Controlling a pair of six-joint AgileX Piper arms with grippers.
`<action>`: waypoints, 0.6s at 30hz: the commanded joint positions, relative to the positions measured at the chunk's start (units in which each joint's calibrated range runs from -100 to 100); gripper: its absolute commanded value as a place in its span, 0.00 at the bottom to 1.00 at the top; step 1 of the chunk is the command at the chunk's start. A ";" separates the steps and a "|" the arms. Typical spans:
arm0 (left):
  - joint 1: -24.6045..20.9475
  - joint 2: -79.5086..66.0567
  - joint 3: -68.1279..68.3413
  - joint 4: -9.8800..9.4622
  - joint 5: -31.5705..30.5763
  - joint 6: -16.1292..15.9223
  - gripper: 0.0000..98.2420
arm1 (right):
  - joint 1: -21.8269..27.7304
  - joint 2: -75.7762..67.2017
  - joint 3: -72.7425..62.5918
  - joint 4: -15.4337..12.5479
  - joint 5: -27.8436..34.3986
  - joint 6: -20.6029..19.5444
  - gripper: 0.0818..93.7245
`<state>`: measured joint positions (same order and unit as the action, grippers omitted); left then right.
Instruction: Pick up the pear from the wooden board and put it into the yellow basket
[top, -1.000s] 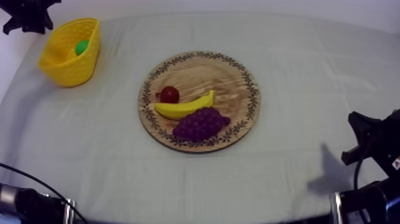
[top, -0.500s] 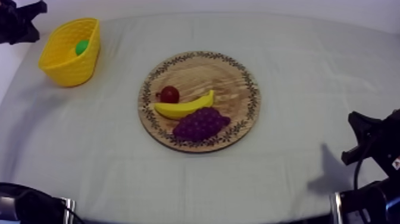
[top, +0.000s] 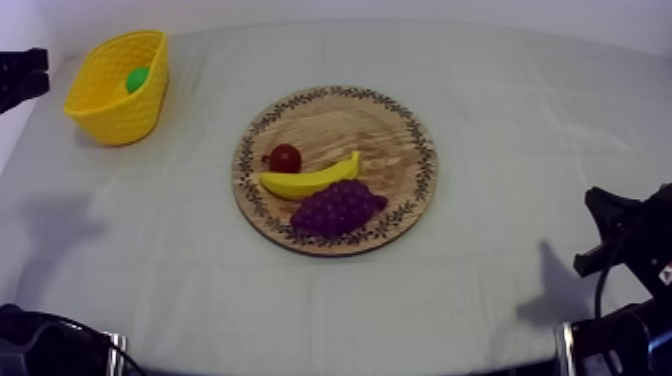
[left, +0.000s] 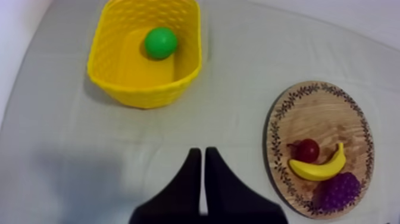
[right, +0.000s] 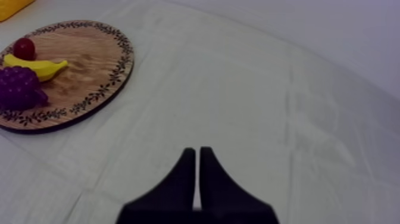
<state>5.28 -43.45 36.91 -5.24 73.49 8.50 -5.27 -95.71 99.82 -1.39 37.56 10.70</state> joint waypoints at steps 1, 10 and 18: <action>0.08 -7.47 3.07 0.91 -0.64 -3.55 0.00 | -0.01 -0.04 -0.05 0.00 0.02 0.03 0.00; -0.07 -24.67 17.78 7.96 -9.67 -19.49 0.00 | -0.01 -0.04 -0.05 0.00 0.02 0.02 0.00; -0.98 -39.04 36.10 10.03 -20.38 -23.53 0.00 | -0.01 -0.04 -0.05 0.00 0.02 0.03 0.00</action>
<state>4.40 -77.74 66.76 4.76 54.59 -12.77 -5.27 -95.71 99.82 -1.39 37.56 10.71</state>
